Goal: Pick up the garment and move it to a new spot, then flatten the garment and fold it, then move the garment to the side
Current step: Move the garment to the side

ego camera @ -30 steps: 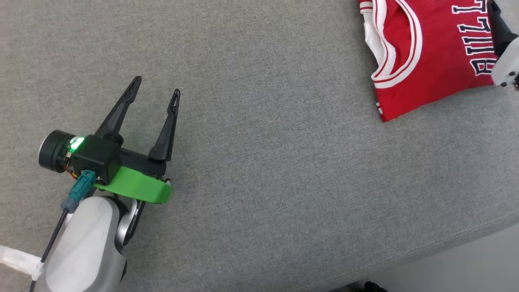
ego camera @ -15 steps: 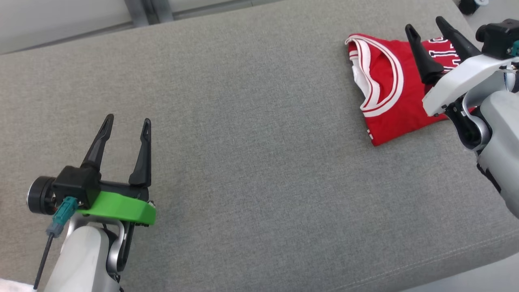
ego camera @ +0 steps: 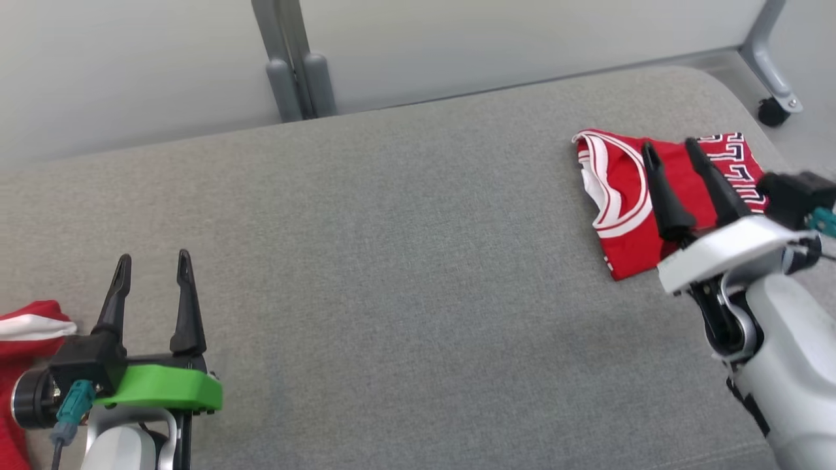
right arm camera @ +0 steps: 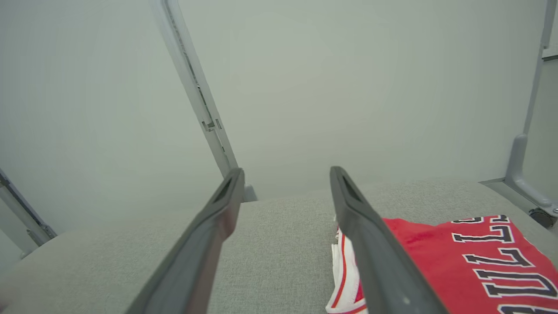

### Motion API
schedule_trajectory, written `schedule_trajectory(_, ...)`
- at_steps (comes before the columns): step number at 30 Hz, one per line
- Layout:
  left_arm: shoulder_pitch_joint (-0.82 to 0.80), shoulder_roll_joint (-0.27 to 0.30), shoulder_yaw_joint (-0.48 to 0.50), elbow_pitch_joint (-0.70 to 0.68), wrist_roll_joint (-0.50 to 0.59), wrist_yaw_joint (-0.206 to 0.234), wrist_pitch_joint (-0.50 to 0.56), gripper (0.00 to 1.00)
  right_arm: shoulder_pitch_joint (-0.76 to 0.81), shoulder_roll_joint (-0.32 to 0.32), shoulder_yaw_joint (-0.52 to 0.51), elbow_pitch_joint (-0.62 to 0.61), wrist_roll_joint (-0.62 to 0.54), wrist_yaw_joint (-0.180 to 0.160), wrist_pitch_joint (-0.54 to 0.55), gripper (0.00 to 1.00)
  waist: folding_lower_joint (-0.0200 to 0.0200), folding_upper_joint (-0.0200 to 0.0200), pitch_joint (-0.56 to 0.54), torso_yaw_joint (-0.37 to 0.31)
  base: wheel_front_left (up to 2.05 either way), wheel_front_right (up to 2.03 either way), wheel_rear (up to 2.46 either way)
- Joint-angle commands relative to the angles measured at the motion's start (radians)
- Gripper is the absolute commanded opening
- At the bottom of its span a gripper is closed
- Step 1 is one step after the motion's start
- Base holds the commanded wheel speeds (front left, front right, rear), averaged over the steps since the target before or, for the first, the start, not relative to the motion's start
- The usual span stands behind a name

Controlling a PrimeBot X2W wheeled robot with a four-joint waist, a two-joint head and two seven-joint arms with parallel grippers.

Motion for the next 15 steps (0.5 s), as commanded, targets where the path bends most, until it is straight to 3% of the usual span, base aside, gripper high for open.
schedule_trajectory(1,0.021,-0.007,0.012,-0.003,0.009,0.000,-0.003,1.00,0.057,0.017,-0.031,-0.025,-0.027,0.000,-0.002,1.00,0.0001,0.0000,-0.040,0.034,0.00,0.00,0.00)
schedule_trajectory(8,0.057,-0.039,0.056,-0.014,0.059,-0.011,-0.003,1.00,0.234,0.105,-0.177,-0.138,-0.159,0.000,-0.002,1.00,0.0001,0.0000,-0.053,0.054,0.00,0.00,0.00)
schedule_trajectory(15,0.090,-0.075,0.085,-0.015,0.103,-0.031,-0.003,1.00,0.369,0.185,-0.234,-0.206,-0.279,0.000,-0.002,1.00,0.0001,0.0000,-0.060,0.073,0.00,0.00,0.00)
